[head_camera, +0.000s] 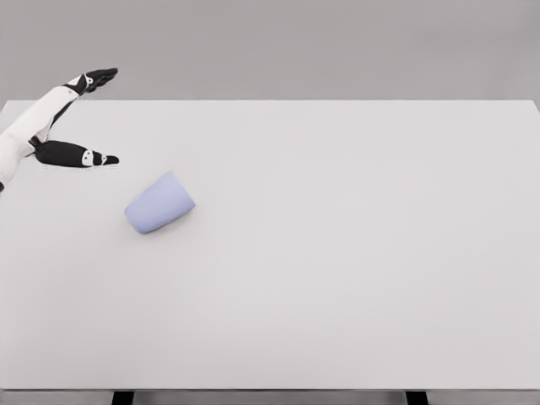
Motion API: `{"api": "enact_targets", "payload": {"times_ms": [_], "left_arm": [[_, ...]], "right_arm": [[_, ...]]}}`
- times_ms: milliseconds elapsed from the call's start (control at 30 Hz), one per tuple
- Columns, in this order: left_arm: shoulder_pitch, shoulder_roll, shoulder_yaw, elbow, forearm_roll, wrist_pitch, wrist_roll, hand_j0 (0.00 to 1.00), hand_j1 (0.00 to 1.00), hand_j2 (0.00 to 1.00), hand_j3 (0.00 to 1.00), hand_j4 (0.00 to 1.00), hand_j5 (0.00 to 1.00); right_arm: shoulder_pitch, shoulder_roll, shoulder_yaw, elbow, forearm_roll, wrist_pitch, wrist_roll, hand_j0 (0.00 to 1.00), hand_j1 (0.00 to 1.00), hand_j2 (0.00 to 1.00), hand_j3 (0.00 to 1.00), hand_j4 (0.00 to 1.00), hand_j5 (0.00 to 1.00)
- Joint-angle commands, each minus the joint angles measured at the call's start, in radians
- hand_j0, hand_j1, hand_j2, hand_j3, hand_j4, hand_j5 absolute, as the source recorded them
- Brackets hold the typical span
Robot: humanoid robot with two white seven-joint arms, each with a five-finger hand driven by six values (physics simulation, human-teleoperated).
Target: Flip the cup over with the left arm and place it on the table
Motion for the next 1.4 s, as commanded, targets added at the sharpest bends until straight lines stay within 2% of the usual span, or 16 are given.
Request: {"api": "enact_targets", "payload": {"times_ms": [0,67,100,167,233,333,400,467,633,800,967,1067,1233,1367], "left_arm": [[0.002,-0.008,0.000,0.000,0.002,0.024,-0.002,1.00,1.00,1.00,1.00,1.00,1.00],[-0.003,0.013,-0.004,0.000,0.011,0.024,0.003,1.00,1.00,1.00,1.00,1.00,1.00],[-0.031,0.030,-0.037,0.000,0.028,0.027,0.004,1.00,1.00,1.00,1.00,1.00,1.00],[-0.104,0.082,-0.148,0.001,0.066,0.027,0.006,1.00,1.00,1.00,1.00,1.00,1.00],[-0.140,0.130,-0.217,0.001,0.095,0.024,0.006,1.00,1.00,1.00,1.00,1.00,1.00],[-0.166,0.136,-0.300,0.000,0.094,0.016,0.004,1.00,1.00,1.00,1.00,1.00,1.00],[-0.166,0.136,-0.330,0.000,0.091,-0.010,-0.002,1.00,1.00,1.00,1.00,1.00,1.00],[-0.164,0.134,-0.341,0.000,0.094,-0.065,-0.007,1.00,1.00,1.00,1.00,1.00,1.00],[-0.163,0.137,-0.341,0.000,0.152,-0.071,-0.007,1.00,1.00,1.00,1.00,1.00,1.00],[-0.164,0.136,-0.369,0.000,0.246,-0.038,-0.007,1.00,1.00,1.00,1.00,1.00,1.00],[-0.164,0.131,-0.392,0.000,0.286,0.013,-0.004,1.00,1.00,1.00,1.00,1.00,1.00],[-0.166,0.114,-0.398,0.000,0.286,0.074,0.009,1.00,1.00,1.00,1.00,1.00,1.00],[-0.166,0.071,-0.401,-0.002,0.283,0.193,0.122,1.00,1.00,1.00,1.00,1.00,1.00],[-0.166,0.044,-0.405,-0.002,0.283,0.202,0.139,1.00,1.00,1.00,1.00,1.00,1.00]], "right_arm": [[0.000,0.000,0.000,0.000,0.001,-0.001,0.000,1.00,1.00,1.00,1.00,1.00,1.00],[0.000,0.000,0.000,0.000,-0.001,0.001,0.000,1.00,1.00,1.00,1.00,1.00,1.00],[0.000,0.000,0.000,0.000,-0.001,0.001,0.000,1.00,1.00,1.00,1.00,1.00,1.00],[0.000,0.000,0.000,0.000,-0.001,0.001,0.000,1.00,1.00,1.00,1.00,1.00,1.00],[0.000,0.000,0.000,0.000,-0.001,-0.001,0.000,1.00,1.00,1.00,1.00,1.00,1.00],[0.000,0.000,0.000,0.000,-0.001,0.001,0.000,1.00,1.00,1.00,1.00,1.00,1.00],[0.000,0.000,0.000,0.000,-0.001,-0.001,0.000,1.00,1.00,1.00,1.00,1.00,1.00],[0.000,0.000,0.000,0.000,-0.001,-0.001,0.000,1.00,1.00,1.00,1.00,1.00,1.00],[0.000,0.000,0.000,0.000,0.001,-0.001,0.000,1.00,1.00,1.00,1.00,1.00,1.00],[0.000,0.000,0.000,0.000,-0.001,0.001,0.000,1.00,1.00,1.00,1.00,1.00,1.00],[0.000,0.000,0.000,0.000,-0.001,-0.001,0.000,1.00,1.00,1.00,1.00,1.00,1.00],[0.000,0.000,0.000,0.000,-0.001,-0.001,0.000,1.00,1.00,1.00,1.00,1.00,1.00],[0.000,0.000,0.000,0.000,0.001,-0.001,0.000,1.00,1.00,1.00,1.00,1.00,1.00],[0.000,0.000,0.000,0.000,0.001,0.001,0.000,1.00,1.00,1.00,1.00,1.00,1.00]]}}
